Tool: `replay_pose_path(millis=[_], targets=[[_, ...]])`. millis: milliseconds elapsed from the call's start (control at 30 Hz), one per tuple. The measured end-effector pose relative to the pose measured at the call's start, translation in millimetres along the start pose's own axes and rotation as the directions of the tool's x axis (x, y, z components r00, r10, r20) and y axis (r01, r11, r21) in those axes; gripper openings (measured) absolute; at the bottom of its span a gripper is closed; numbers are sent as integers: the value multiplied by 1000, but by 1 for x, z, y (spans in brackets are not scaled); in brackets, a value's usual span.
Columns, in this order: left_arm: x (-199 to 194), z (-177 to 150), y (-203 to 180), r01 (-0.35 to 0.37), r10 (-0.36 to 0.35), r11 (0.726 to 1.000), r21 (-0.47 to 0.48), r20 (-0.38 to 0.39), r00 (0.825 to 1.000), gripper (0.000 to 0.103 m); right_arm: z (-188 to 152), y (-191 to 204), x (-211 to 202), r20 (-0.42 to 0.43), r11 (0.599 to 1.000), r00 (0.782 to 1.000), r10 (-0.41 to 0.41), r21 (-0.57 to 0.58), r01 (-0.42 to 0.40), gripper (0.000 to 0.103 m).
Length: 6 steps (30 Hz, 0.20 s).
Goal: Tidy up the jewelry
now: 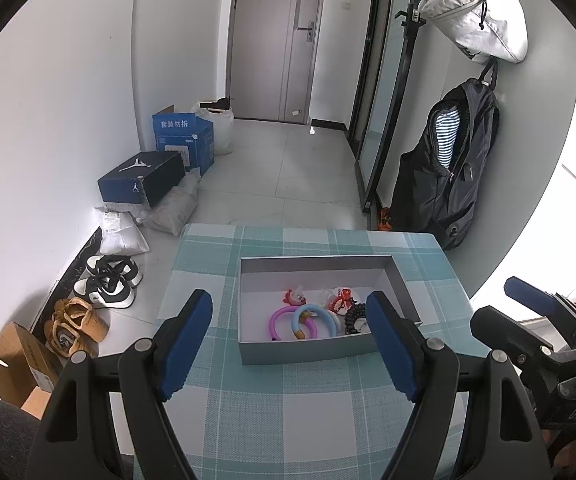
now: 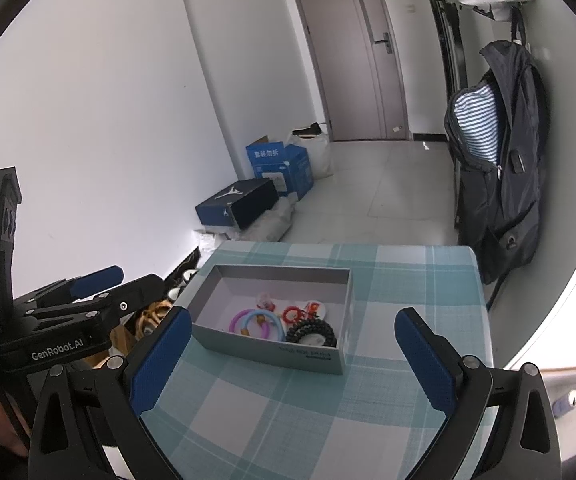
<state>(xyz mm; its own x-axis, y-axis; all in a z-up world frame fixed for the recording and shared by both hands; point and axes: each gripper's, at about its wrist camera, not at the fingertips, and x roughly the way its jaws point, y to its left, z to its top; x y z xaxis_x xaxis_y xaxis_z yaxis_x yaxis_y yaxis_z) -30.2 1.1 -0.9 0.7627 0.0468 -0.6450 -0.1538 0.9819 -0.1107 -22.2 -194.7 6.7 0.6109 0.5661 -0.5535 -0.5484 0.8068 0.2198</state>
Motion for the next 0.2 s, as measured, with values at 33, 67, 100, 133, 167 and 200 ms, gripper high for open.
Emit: replay_pose_path(millis=[33, 67, 100, 133, 167, 200], targets=[[0, 0, 0, -1, 1, 1000, 2, 1, 1000, 76, 0, 0, 0, 0, 1000, 1000, 0, 0, 0, 103], [0, 0, 0, 1, -1, 1000, 2, 4, 1000, 76, 0, 0, 0, -1, 1000, 1000, 0, -1, 0, 103], [-1, 0, 0, 0, 0, 1000, 4, 10, 1000, 76, 0, 0, 0, -1, 1000, 1000, 0, -1, 0, 103], [-2, 0, 0, -1, 1, 1000, 4, 15, 1000, 76, 0, 0, 0, -1, 1000, 1000, 0, 0, 0, 103], [-2, 0, 0, 2, -2, 1000, 5, 20, 1000, 76, 0, 0, 0, -1, 1000, 1000, 0, 0, 0, 103], [-2, 0, 0, 9, -9, 1000, 4, 22, 1000, 76, 0, 0, 0, -1, 1000, 1000, -1, 0, 1, 103]])
